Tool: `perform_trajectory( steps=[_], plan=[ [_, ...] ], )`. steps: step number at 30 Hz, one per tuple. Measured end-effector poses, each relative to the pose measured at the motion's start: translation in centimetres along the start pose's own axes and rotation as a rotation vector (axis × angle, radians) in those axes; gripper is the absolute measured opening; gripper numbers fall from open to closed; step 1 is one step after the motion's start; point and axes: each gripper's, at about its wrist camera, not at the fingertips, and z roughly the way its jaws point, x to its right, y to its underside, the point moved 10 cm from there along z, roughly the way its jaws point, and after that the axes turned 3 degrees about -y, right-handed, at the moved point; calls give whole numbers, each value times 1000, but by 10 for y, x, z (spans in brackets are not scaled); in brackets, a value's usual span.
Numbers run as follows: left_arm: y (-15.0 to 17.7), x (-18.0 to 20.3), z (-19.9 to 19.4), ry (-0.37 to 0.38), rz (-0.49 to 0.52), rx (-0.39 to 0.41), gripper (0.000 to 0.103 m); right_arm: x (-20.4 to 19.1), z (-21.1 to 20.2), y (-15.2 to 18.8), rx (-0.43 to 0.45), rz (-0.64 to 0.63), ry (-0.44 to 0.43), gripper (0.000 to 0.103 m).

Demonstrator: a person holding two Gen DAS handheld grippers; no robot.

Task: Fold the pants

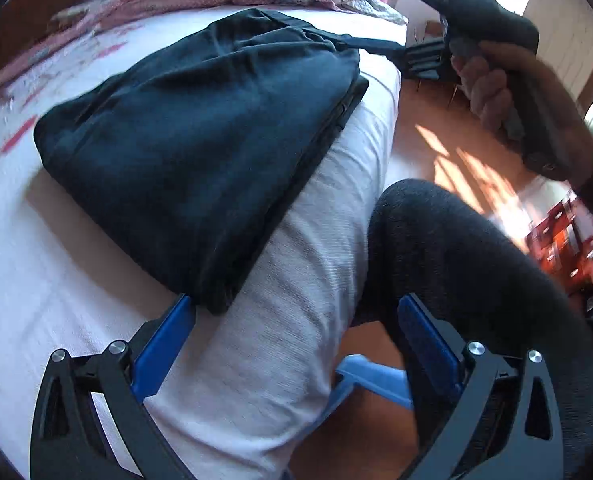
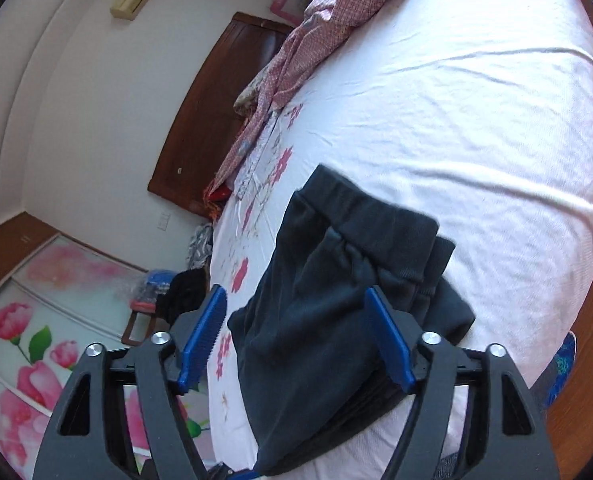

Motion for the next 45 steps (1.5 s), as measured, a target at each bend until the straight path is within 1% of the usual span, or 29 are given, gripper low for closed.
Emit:
perform_trajectory(
  steps=[1, 2, 4, 7, 8, 10, 12, 13, 14, 15, 16, 18, 20, 21, 24, 26, 27, 28, 29, 30, 31, 32, 33, 34, 35, 39, 41, 43, 45],
  plan=[
    [-3, -4, -11, 63, -70, 24, 101, 9, -5, -8, 23, 28, 10, 79],
    [-7, -15, -22, 80, -133, 58, 101, 20, -9, -14, 34, 67, 8, 79],
    [-20, -48, -34, 76, -286, 107, 101, 41, -15, -18, 62, 147, 12, 79],
    [-33, -102, -32, 139, -574, 160, 101, 64, -19, -11, 80, 232, 10, 79],
    [-37, -117, -27, 172, -651, 172, 101, 70, -20, -7, 76, 255, 3, 79],
    [-40, -139, -16, 187, -764, 172, 101, 77, -15, 2, 53, 290, -21, 79],
    [-43, -143, -5, 259, -826, 172, 101, 82, -4, 7, 27, 302, -9, 81],
    [-43, -146, -1, 270, -861, 174, 101, 85, -1, 9, 20, 306, -7, 81],
    [-44, -145, 2, 279, -871, 186, 101, 85, 1, 10, 30, 306, -16, 83],
    [-48, -146, 2, 300, -875, 201, 101, 81, 3, 8, 39, 303, -39, 89],
    [-51, -147, 2, 331, -896, 214, 101, 78, 5, 8, 41, 300, -59, 89],
    [-59, -145, 4, 404, -940, 254, 101, 68, 10, 10, 7, 290, -108, 89],
    [-63, -149, 8, 458, -984, 263, 101, 61, 11, 10, -11, 210, -70, 89],
    [-66, -148, 8, 489, -998, 275, 101, 59, 12, 11, -21, 183, -69, 89],
    [-68, -151, 10, 540, -1049, 293, 101, 70, 16, 10, -30, 223, -73, 89],
    [-70, -156, 12, 553, -1068, 302, 101, 68, 18, 9, -24, 206, -77, 89],
    [-71, -155, 13, 553, -1068, 301, 101, 66, 21, 10, -28, 182, -58, 89],
    [-72, -155, 14, 549, -1066, 297, 101, 63, 24, 11, -33, 151, -38, 85],
    [-72, -154, 15, 545, -1068, 294, 101, 60, 26, 12, -45, 120, -20, 77],
    [-75, -153, 17, 545, -1068, 294, 101, 64, 28, 18, -63, 94, 31, 56],
    [-77, -151, 20, 542, -1064, 286, 98, 68, 27, 19, -69, 99, 51, 45],
    [-78, -151, 24, 541, -1066, 267, 78, 70, 26, 19, -67, 136, 24, 39],
    [-74, -152, 30, 538, -1086, 237, 62, 70, 23, 19, -66, 154, 15, 36],
    [-68, -156, 36, 518, -1117, 206, 30, 66, 21, 19, -67, 141, 20, 33],
    [-65, -157, 39, 521, -1128, 195, 21, 59, 20, 19, -69, 135, 9, 33],
    [-69, -155, 34, 511, -1108, 203, 15, 29, 19, 13, -62, 136, -43, 31],
    [-83, -154, 20, 539, -1087, 246, 14, 9, 20, 8, -67, 107, -64, 31],
    [-97, -154, 3, 548, -1050, 284, 14, -13, 22, 3, -74, 72, -91, 30],
    [-108, -158, -10, 564, -1039, 311, 14, -32, 28, -3, -81, 43, -106, 29]
  ],
)
